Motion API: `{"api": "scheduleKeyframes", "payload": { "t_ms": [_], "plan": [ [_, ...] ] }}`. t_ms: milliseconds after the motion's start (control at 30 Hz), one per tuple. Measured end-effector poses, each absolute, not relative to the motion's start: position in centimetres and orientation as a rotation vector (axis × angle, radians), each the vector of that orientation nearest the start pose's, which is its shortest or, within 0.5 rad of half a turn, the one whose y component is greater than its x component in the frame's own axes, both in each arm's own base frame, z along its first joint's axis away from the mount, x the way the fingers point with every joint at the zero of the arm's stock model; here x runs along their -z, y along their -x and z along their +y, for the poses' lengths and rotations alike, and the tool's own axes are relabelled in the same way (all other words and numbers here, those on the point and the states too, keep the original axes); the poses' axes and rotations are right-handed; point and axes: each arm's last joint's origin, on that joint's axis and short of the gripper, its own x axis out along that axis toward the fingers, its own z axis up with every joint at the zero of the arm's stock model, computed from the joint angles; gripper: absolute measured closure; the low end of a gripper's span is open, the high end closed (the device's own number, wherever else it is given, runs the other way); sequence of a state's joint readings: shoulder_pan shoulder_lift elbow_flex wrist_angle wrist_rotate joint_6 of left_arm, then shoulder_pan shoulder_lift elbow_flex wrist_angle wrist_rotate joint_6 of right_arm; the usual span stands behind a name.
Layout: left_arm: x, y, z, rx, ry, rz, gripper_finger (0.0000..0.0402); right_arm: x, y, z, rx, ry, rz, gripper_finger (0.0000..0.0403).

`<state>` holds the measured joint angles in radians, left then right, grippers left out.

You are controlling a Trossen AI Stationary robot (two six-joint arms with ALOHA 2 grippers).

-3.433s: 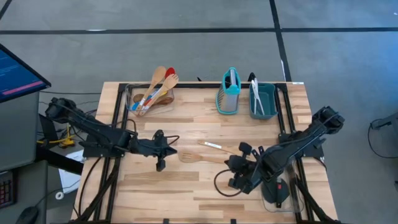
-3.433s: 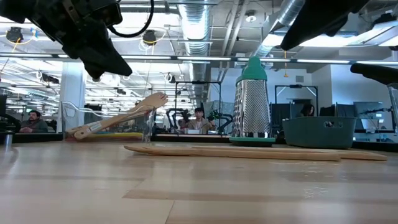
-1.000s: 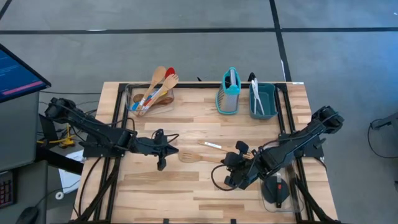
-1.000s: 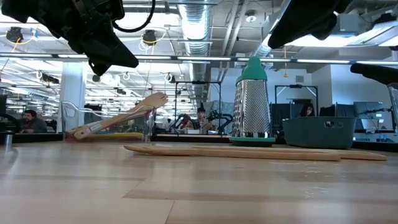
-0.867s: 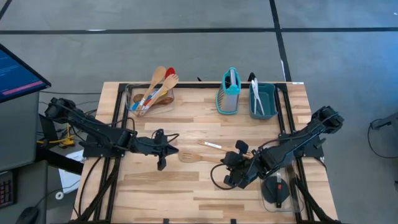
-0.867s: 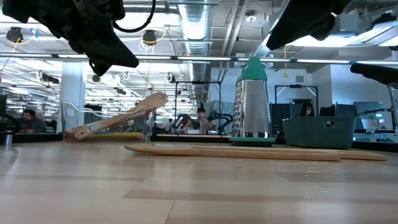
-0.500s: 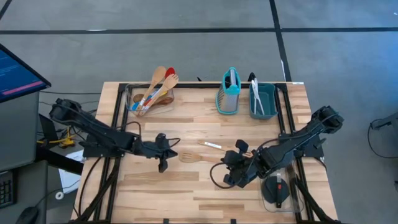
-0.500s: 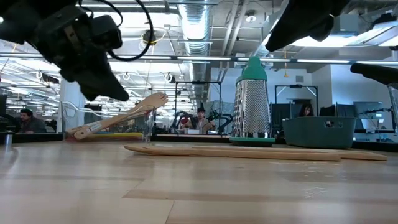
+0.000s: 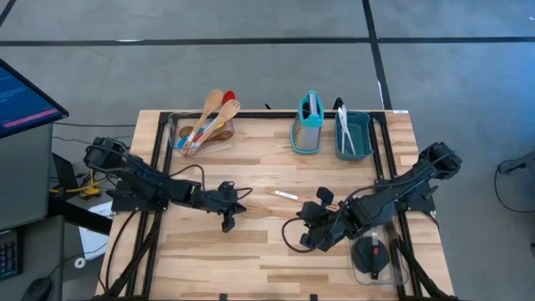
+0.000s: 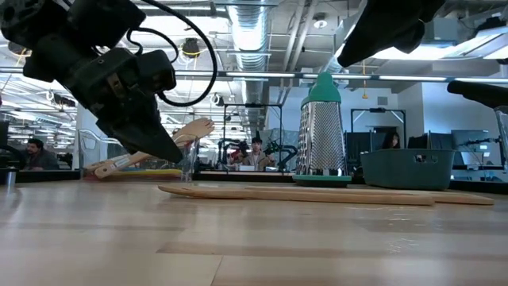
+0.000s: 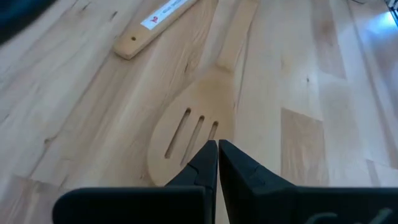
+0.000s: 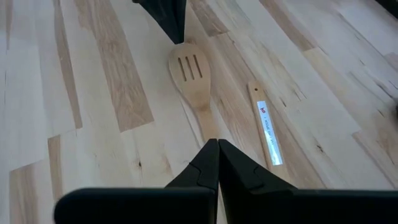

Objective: Pick & Place Kitchen Items
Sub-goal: Put the bottom wooden slotted spoon into the left transparent bin

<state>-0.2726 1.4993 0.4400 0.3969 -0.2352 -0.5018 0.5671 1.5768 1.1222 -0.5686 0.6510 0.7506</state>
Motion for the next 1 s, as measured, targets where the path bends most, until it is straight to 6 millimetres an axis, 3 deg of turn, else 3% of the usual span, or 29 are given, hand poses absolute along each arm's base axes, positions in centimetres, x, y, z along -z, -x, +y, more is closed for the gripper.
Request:
{"api": "scheduleKeyframes", "payload": {
  "t_ms": [633,1000],
  "plan": [
    [-12.3,-24.0,-6.1,-0.116,0.322,0.648,0.0399,-23.6,-27.5,15.5,0.374,-0.119,0.743,0.0403],
    [-10.8,-22.7,-5.1,-0.207,0.368,0.685,0.0399,-23.6,-27.5,15.4,0.374,-0.121,0.743,0.0403]
  ]
}}
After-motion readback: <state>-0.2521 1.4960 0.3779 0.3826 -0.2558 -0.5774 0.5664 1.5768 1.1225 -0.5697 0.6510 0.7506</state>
